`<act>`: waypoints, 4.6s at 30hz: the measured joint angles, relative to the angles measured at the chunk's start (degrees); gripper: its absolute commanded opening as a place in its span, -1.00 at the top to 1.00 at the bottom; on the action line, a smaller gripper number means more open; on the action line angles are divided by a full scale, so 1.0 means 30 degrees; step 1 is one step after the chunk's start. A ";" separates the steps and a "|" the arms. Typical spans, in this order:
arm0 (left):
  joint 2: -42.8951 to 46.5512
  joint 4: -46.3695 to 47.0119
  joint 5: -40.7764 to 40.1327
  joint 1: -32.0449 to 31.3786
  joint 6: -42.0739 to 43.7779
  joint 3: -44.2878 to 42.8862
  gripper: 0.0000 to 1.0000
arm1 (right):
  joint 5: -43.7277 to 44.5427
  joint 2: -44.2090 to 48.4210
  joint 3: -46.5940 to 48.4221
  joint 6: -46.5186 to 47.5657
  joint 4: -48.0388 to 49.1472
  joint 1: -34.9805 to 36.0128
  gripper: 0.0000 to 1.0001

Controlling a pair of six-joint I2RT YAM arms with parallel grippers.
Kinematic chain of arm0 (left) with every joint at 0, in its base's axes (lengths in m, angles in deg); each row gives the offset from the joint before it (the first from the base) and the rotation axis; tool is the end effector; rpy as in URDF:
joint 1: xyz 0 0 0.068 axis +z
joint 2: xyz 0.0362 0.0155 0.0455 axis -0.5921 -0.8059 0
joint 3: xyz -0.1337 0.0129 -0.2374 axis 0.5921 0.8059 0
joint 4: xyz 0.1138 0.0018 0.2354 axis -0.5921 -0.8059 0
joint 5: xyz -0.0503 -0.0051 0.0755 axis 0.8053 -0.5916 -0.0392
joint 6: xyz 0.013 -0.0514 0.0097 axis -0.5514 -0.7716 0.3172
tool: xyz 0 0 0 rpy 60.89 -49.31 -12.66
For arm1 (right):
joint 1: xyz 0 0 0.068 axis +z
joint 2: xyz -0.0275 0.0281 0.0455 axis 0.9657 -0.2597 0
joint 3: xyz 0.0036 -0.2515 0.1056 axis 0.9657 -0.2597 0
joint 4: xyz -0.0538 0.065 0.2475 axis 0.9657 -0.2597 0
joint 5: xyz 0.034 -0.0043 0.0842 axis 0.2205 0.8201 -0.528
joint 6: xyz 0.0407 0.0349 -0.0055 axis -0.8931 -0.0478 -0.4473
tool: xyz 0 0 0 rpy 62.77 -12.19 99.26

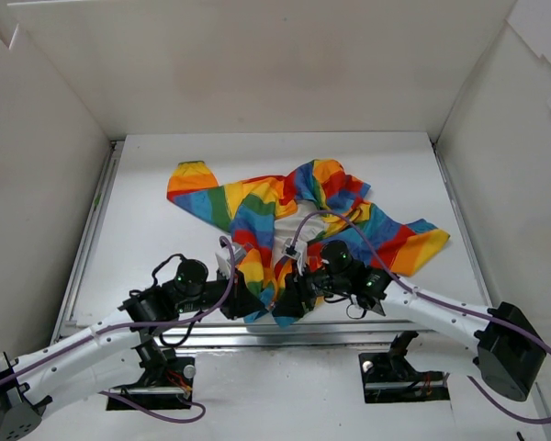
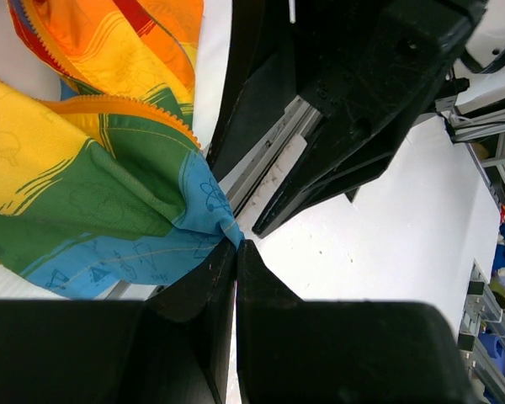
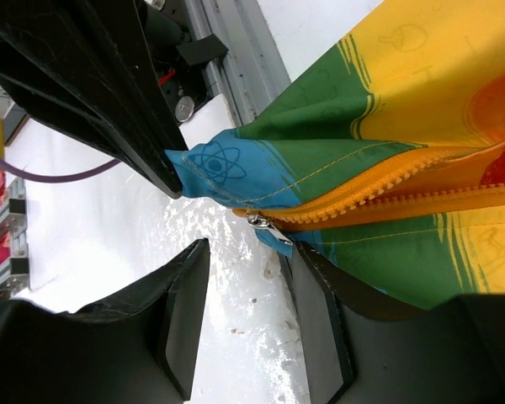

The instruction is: Zip up the jacket

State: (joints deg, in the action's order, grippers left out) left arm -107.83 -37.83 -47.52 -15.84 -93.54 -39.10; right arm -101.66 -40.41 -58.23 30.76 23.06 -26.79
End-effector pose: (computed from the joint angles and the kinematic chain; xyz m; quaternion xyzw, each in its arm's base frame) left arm 0.1006 -0.1528 0.2626 0.2173 0.7746 -0.5226 0.2822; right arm 0.1398 0.1927 0.2354 -0.3999 0.6700 0.5528 0.2926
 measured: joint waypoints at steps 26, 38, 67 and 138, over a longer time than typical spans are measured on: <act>-0.5625 -0.3067 -1.1657 0.4838 -0.3789 -0.2557 0.05 | 1.0462 0.5042 -0.0255 -0.1800 -0.3555 0.0109 1.00; -2.1281 0.1464 -0.7759 0.9559 -0.1712 -1.1621 0.55 | 1.1519 0.4510 -0.1333 -0.2659 -0.3038 0.0270 1.00; -0.9362 0.5297 -0.8663 0.9938 -0.3249 -0.2084 0.46 | 1.3653 -0.0189 0.1741 -0.2652 -0.0226 -0.0554 1.00; -0.8867 1.5380 -0.7082 0.8633 -1.0295 0.6579 1.00 | 1.0397 -1.4571 0.8400 -0.3628 0.4554 0.1355 0.49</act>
State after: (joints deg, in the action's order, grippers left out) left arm -134.43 8.31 -68.77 10.06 -124.42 -19.36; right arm -70.47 -84.12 -33.03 19.88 36.72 -22.72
